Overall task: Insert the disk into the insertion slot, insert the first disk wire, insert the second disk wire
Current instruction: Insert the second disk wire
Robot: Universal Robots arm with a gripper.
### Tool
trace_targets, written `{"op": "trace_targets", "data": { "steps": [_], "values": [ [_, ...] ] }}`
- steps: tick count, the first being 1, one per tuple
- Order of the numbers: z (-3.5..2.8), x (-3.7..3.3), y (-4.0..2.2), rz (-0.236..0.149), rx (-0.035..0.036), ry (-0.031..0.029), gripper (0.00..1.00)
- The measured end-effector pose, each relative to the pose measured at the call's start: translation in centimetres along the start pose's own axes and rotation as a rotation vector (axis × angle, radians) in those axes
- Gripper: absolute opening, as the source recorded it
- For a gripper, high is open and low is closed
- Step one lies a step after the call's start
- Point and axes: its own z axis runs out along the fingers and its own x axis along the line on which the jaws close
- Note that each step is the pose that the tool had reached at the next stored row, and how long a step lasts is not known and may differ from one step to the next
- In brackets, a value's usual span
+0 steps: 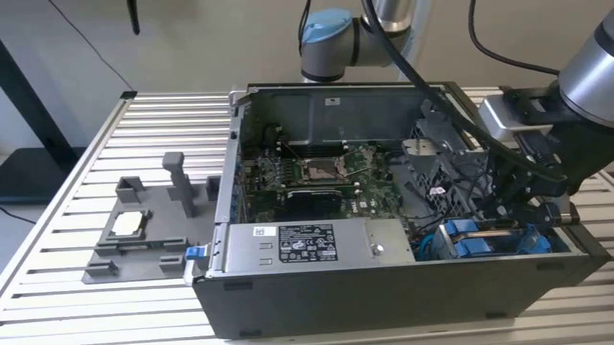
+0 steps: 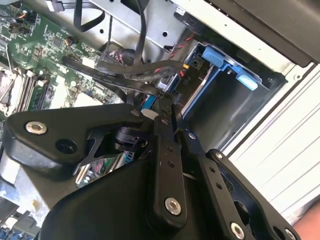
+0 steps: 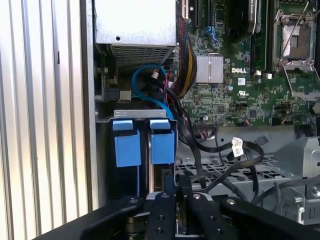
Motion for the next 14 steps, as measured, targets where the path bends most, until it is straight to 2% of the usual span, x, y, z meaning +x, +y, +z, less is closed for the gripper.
{"op": "trace_targets", "data": {
  "steps": [14],
  "values": [
    [0.53,0.16,-0.05,0.029,0.0049,0.0001,0.16]
  ]
}}
